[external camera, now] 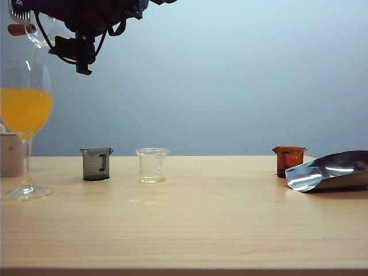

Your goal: Pick up the third measuring cup from the left, pour the pineapple juice inside into the goblet, and finally put the measuring cup back in its original place.

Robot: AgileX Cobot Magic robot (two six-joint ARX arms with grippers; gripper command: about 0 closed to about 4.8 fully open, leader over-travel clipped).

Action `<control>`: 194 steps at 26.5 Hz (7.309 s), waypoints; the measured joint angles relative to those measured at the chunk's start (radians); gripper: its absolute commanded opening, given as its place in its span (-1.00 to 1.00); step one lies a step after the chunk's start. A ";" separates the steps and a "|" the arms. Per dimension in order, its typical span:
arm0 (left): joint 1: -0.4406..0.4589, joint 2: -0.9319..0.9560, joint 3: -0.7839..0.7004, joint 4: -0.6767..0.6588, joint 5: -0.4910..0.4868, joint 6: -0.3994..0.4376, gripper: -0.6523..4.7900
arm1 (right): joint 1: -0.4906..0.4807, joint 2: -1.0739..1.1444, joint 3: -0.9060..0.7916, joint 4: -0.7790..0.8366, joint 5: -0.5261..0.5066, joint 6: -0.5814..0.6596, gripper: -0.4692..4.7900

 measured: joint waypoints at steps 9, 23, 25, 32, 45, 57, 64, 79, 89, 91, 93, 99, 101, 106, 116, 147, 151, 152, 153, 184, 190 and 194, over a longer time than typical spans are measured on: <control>0.000 0.000 0.000 0.000 0.000 0.000 -0.78 | 0.006 0.000 0.002 -0.005 0.000 -0.173 -0.05; 0.000 0.000 0.000 0.000 0.000 0.000 -0.78 | 0.013 0.000 0.000 -0.027 0.002 -0.143 -0.06; 0.000 0.000 0.000 0.000 0.000 0.000 -0.78 | 0.013 0.000 0.000 0.020 0.005 0.106 -0.06; 0.000 0.000 0.000 0.000 0.000 0.000 -0.78 | 0.001 0.000 0.000 0.119 0.204 1.087 -0.05; 0.000 0.000 0.000 0.000 0.000 0.000 -0.78 | -0.178 -0.073 0.000 -0.068 0.470 1.671 -0.05; 0.000 0.000 0.000 -0.001 0.000 0.000 -0.78 | -0.281 -0.266 -0.480 0.091 0.506 1.719 -0.05; 0.000 0.000 0.000 0.000 0.000 0.000 -0.78 | -0.284 -0.253 -0.746 0.207 0.505 1.714 -0.05; 0.000 0.000 0.000 0.000 0.000 0.000 -0.78 | -0.298 0.005 -0.805 0.517 0.499 1.736 -0.05; 0.000 0.000 0.000 -0.001 0.000 0.000 -0.78 | -0.312 0.032 -0.803 0.546 0.536 1.684 -0.05; 0.000 0.000 0.000 0.000 0.000 0.000 -0.78 | -0.312 0.033 -0.803 0.548 0.534 1.684 -0.01; 0.000 0.000 0.000 0.000 0.000 0.000 -0.78 | -0.312 0.033 -0.803 0.549 0.534 1.684 0.62; 0.000 0.000 0.000 0.000 0.000 0.000 -0.78 | -0.312 0.015 -0.807 0.521 0.531 1.686 1.00; 0.000 0.000 0.000 -0.001 0.000 0.000 -0.78 | -0.312 -0.013 -0.808 0.483 0.532 1.698 1.00; 0.000 0.000 0.000 0.000 0.000 0.000 -0.78 | -0.312 -0.055 -0.820 0.460 0.528 1.716 1.00; 0.000 0.000 0.000 -0.001 0.000 0.000 -0.78 | -0.295 -0.099 -0.897 0.437 0.509 1.742 1.00; 0.000 -0.016 -0.002 -0.003 -0.001 0.000 -0.78 | -0.583 -1.561 -1.189 -0.616 0.190 1.659 -0.84; 0.000 -0.097 -0.040 0.020 0.000 0.000 -0.78 | -0.640 -1.701 -1.267 -0.636 0.158 1.656 -0.84; 0.000 -0.121 -0.059 0.021 0.000 0.000 -0.78 | -0.647 -1.718 -1.286 -0.647 0.158 1.647 -0.84; 0.000 -0.148 -0.082 0.019 0.000 0.000 -0.78 | -0.654 -1.738 -1.307 -0.668 0.158 1.642 -0.84; 0.095 -0.611 -0.774 0.338 0.008 -0.001 -0.77 | -0.786 -1.589 -1.859 0.097 0.196 1.635 -0.80; 0.095 -0.612 -0.813 0.468 0.004 -0.001 -0.77 | -0.784 -1.590 -1.859 0.098 0.198 1.636 -0.80; 0.095 -0.612 -0.813 0.468 0.002 -0.001 -0.77 | -0.784 -1.589 -1.859 0.097 0.199 1.636 -0.80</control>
